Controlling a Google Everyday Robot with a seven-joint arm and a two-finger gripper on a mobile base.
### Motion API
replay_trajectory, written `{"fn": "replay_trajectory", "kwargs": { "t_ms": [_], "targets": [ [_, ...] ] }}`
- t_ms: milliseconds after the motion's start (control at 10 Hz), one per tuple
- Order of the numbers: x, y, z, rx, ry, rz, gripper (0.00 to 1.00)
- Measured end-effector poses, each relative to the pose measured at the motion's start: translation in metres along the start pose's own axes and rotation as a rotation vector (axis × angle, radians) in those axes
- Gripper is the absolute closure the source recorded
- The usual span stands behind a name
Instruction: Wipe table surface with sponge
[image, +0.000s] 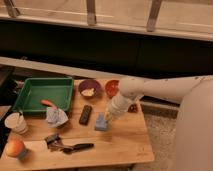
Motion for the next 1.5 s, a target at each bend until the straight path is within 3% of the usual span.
{"fn": "replay_trajectory", "kwargs": {
  "t_ms": [300, 700, 1200, 1500],
  "targets": [
    [-0.008, -0.023, 0.007, -0.021, -0.029, 0.071, 1.0],
    [-0.026, -0.026, 0.0, -0.024, -0.072, 0.084, 1.0],
    [-0.041, -0.001, -0.006, -0.063, -0.102, 0.001, 1.0],
    [-0.014, 0.019, 0.004, -0.069, -0.061, -0.044, 1.0]
  ]
}}
